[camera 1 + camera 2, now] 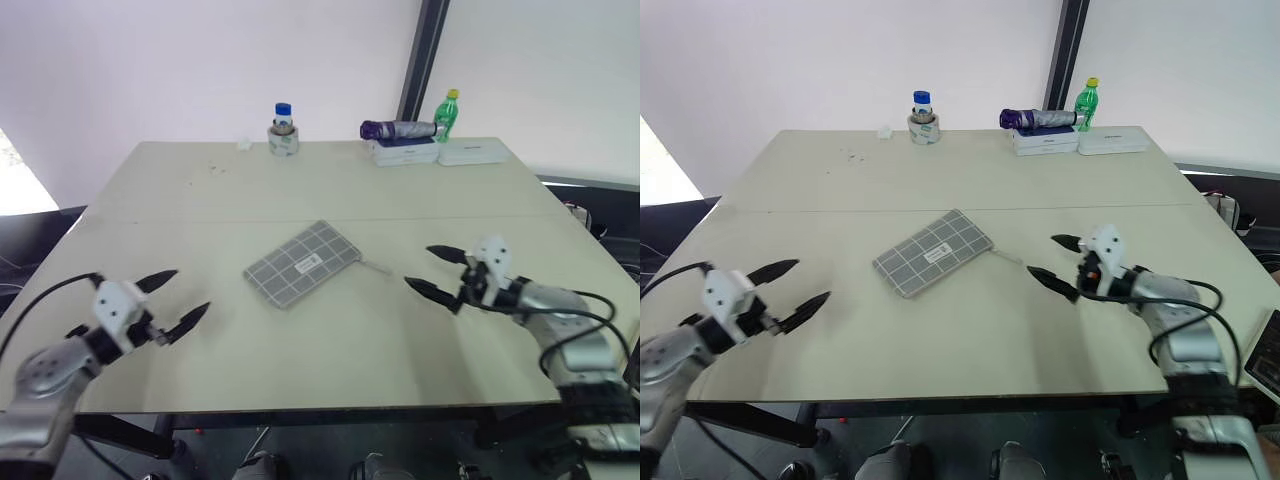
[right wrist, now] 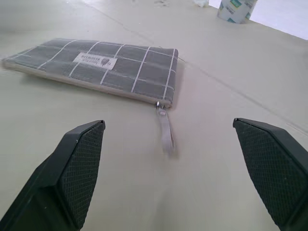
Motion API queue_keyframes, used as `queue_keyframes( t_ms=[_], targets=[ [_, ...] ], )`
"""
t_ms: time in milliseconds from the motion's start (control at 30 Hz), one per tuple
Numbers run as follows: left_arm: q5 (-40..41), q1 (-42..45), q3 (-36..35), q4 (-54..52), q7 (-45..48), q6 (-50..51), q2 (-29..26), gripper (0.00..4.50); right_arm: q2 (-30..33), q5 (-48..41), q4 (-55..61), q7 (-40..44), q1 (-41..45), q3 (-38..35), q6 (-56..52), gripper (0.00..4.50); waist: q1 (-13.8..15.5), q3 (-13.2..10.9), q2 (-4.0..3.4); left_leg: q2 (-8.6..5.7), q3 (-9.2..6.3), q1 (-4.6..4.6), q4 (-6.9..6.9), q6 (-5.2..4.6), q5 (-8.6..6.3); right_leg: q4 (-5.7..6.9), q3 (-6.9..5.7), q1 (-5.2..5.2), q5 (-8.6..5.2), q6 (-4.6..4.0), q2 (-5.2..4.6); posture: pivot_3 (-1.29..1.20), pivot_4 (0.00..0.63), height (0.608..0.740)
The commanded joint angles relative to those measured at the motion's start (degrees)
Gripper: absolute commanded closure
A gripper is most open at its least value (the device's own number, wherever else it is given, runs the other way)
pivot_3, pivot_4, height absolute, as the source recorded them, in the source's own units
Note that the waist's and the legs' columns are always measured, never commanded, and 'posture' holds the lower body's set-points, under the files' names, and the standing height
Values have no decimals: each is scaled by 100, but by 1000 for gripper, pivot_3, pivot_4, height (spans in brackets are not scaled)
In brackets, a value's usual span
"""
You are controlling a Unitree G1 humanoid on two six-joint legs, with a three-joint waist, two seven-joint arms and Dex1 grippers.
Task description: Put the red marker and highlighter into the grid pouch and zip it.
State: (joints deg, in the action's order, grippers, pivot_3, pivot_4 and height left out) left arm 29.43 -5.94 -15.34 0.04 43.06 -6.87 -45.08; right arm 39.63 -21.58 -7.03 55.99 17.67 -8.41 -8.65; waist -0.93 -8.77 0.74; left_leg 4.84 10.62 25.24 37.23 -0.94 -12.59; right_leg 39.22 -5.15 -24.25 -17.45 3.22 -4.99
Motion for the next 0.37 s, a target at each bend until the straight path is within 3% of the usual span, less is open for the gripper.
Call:
queue_keyframes(
  t_ms=[33,367],
  targets=[
    [44,-430,-779,-277,-108,259,-84,0,220,-150,291,62,-206,-388,32,72,-7,0,1,0,0,0,0,0,-1,-2,-1,-1,0,-1,0,0,150,738],
    [-145,-751,-1257,242,31,342,201,0,272,-8,86,38,-722,-579,249,72,9,2,3,-2,0,2,0,-5,-7,-14,-2,-2,-2,-18,-6,0,150,738]
  ],
)
